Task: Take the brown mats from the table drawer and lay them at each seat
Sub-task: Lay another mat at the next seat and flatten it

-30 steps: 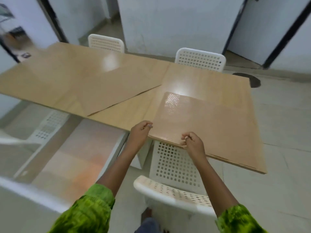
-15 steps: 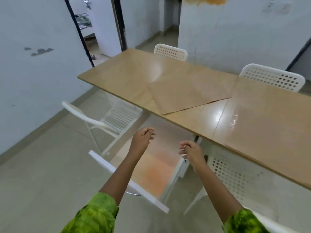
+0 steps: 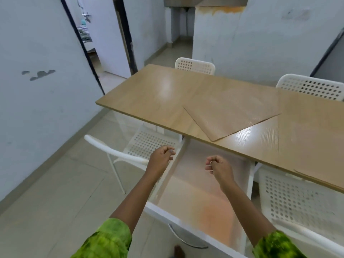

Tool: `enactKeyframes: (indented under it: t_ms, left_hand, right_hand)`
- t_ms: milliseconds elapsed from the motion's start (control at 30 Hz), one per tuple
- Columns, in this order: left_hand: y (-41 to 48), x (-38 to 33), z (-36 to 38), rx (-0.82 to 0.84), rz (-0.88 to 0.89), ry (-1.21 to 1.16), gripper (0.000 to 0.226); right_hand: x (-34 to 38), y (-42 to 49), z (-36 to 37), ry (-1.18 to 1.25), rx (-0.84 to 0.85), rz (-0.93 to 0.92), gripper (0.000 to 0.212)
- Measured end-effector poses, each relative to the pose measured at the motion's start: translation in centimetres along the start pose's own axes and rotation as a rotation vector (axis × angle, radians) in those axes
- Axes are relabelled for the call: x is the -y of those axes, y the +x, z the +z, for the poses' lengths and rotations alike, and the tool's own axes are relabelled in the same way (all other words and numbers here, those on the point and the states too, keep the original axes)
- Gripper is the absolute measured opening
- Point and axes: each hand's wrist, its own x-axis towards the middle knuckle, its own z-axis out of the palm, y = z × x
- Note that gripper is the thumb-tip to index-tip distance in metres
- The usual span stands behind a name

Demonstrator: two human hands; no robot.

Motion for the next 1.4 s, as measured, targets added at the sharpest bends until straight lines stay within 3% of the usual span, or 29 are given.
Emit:
enactKeyframes:
  t_ms: [100,233,400,567,733,967,1167,1400]
  left_hand:
    - [3.6,-0.8,0.0,0.067,0.015,0.076,0.024]
    - [8.3,-2.3,0.2,0.141,-0.007,0.086,0.023]
    - [14.1,-3.6,0.8,0.222,-0.045,0.046,0.026]
    - [19.1,-4.1,2.1,0.32,-0.141,-0.026,0.031]
    - [24.3,-4.0,2.2,0.452,-0.236,-0.109,0.035]
    - [29.4,-2.8,-0.7,0.642,-0.3,-0.142,0.033]
    - [32.7,-2.6,-2.1,0.742,-0.287,-0.146,0.037]
    - [33.5,-2.5,-0.7,0.804,-0.287,-0.117,0.034]
  right_hand:
    - [1.1,3.0,1.1,-0.015,-0.059,-0.031,0.027]
    - [3.1,7.5,1.7,-0.281,-0.149,-0.098,0.015]
    - [5.4,12.6,2.8,-0.628,-0.146,-0.126,0.032]
    - [6.2,16.6,4.5,-0.87,-0.091,-0.104,0.039]
    - [5.2,18.4,6.9,-1.102,-0.2,-0.048,0.027]
    - [5.3,19.1,9.2,-1.369,-0.272,0.074,0.026]
    - [6.3,19.7,10.5,-1.424,-0.25,0.178,0.028]
    - [7.0,19.7,10.1,-1.413,-0.27,0.173,0.027]
